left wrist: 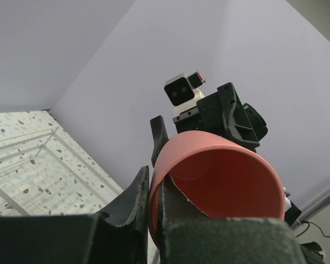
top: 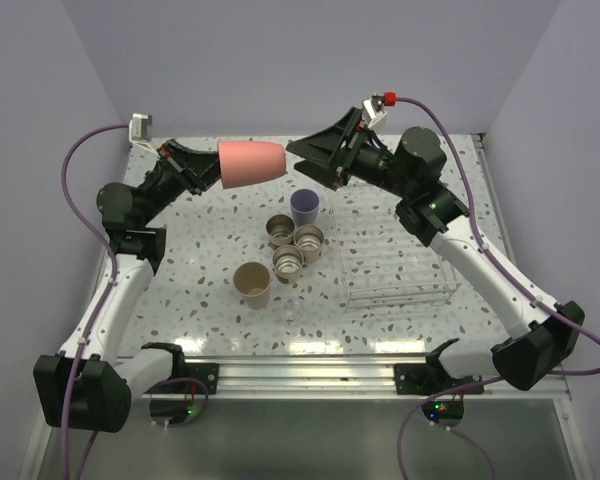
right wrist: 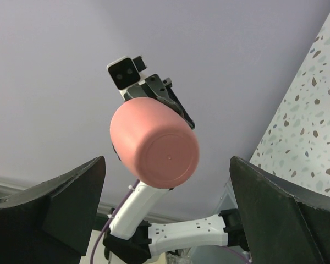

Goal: Load the cups into the dish rack

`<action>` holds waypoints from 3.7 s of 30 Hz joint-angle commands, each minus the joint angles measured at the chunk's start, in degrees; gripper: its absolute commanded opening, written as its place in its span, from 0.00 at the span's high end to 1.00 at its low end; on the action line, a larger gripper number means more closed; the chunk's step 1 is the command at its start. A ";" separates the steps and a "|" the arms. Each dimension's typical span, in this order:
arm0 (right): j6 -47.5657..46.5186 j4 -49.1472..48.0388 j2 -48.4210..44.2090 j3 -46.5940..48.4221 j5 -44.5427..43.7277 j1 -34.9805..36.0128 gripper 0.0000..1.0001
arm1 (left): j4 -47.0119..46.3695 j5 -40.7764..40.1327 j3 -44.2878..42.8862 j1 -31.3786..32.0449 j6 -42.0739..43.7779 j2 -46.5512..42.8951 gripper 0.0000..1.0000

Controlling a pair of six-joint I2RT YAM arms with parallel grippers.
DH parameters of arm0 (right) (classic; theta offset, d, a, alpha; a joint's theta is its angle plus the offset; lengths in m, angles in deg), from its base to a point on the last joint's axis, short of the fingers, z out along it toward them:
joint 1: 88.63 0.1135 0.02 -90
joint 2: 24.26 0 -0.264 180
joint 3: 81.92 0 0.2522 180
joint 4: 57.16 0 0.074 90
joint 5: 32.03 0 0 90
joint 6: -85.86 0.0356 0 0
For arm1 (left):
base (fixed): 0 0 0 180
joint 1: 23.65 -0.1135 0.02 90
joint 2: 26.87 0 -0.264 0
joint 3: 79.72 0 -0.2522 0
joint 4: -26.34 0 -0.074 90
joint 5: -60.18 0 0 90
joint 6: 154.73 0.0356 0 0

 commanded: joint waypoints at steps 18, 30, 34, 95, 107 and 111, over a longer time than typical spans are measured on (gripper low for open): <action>5.49 -10.06 0.57 -0.05 1.83 1.26 0.02 | -20.17 -1.54 4.33 0.15 -11.02 2.95 1.00; 6.89 -11.46 3.03 0.39 2.62 2.40 0.02 | -25.80 -2.68 4.86 0.93 -13.84 5.06 1.00; 7.77 -13.30 3.91 0.91 2.80 2.93 0.02 | -26.86 -3.64 5.12 2.25 -13.84 6.29 1.00; -22.18 23.93 7.60 15.58 3.69 -15.61 1.00 | 68.61 -48.19 -13.17 -3.28 30.54 -0.20 0.02; -40.82 48.72 16.90 32.01 -18.45 -17.90 1.00 | 61.28 -51.73 -3.04 -3.28 37.74 -19.38 0.00; -46.61 57.50 23.58 41.57 -25.76 -17.90 1.00 | 71.56 -61.10 -8.50 -2.06 42.58 -15.68 0.00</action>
